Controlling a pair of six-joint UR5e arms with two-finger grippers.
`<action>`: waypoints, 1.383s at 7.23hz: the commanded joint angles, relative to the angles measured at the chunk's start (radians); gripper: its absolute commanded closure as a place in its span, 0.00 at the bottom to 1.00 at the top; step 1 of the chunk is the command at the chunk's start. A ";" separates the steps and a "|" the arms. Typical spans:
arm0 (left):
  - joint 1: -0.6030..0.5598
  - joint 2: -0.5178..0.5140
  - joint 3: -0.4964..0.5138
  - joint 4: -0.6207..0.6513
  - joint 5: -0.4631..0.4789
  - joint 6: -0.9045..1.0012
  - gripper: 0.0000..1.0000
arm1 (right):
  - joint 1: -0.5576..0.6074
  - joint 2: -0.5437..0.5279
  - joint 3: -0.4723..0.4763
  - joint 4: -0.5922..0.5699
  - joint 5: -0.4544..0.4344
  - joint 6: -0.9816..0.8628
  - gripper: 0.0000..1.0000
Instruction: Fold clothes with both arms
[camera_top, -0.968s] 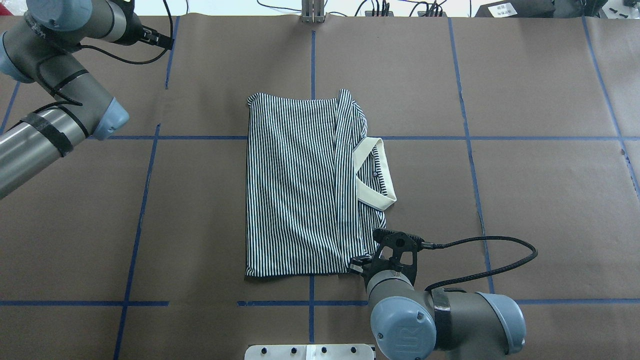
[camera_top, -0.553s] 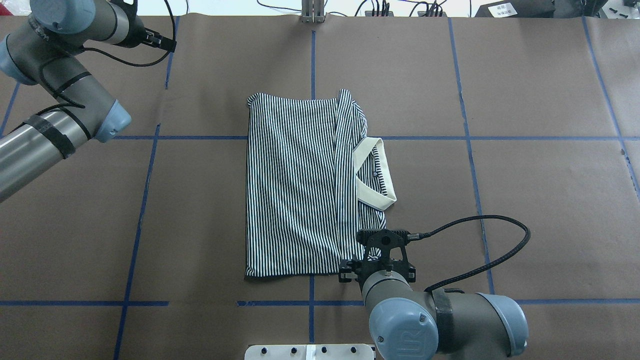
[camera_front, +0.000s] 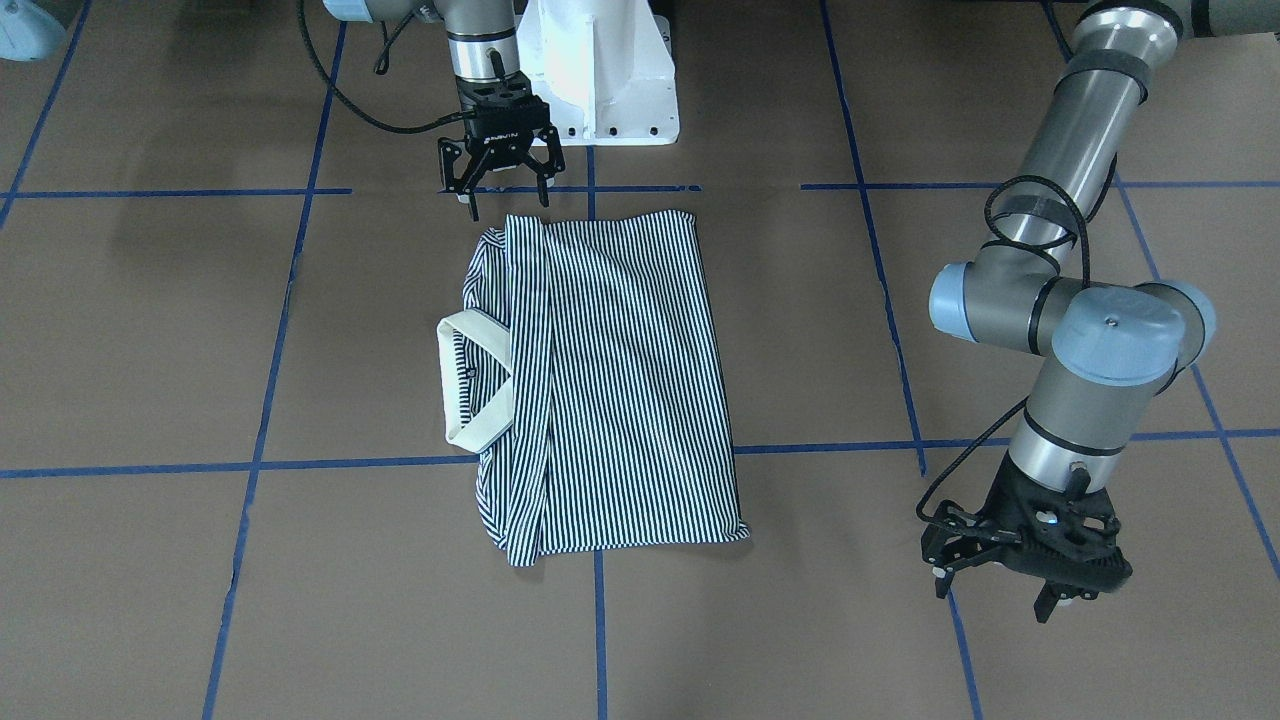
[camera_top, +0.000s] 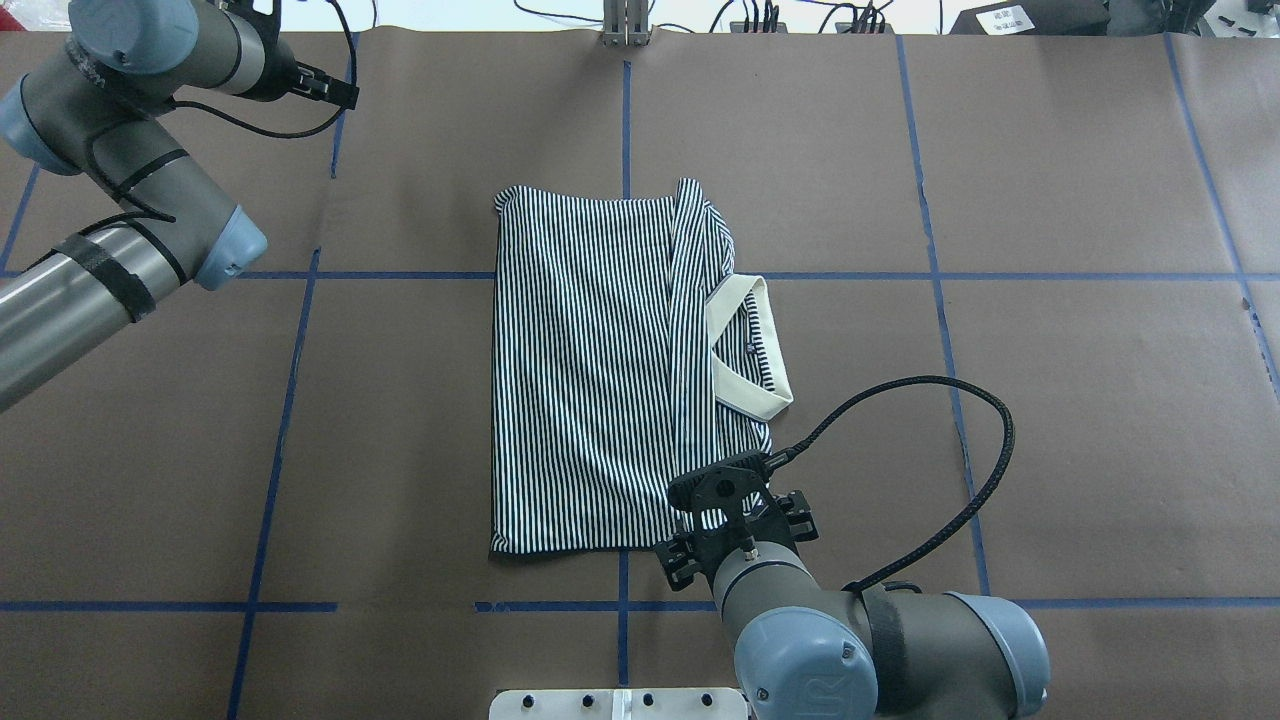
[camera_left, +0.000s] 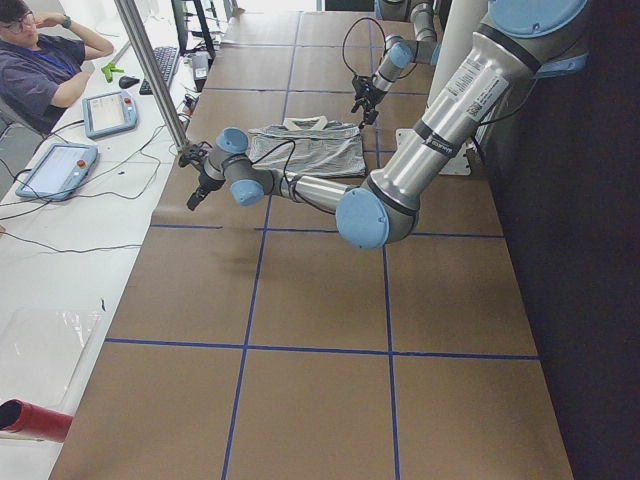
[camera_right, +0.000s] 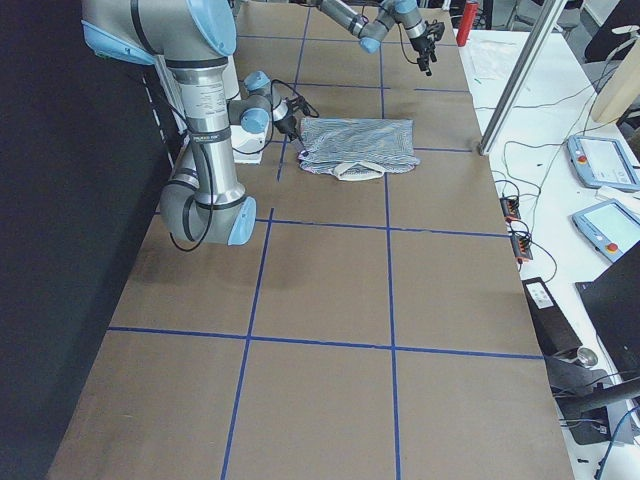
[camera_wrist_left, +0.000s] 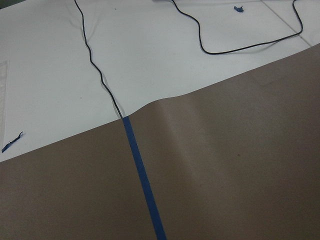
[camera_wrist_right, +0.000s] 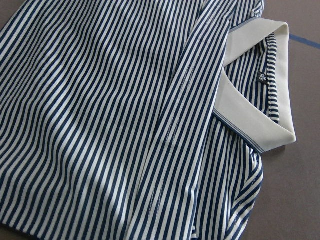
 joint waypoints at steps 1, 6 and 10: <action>0.001 0.000 0.001 -0.001 0.000 -0.005 0.00 | -0.012 -0.001 -0.004 0.013 -0.019 -0.143 0.29; 0.003 0.014 -0.001 -0.001 -0.002 -0.006 0.00 | -0.032 0.004 -0.030 0.034 -0.019 -0.227 0.41; 0.003 0.015 0.001 -0.001 -0.002 -0.006 0.00 | -0.032 0.033 -0.081 0.039 -0.019 -0.248 0.45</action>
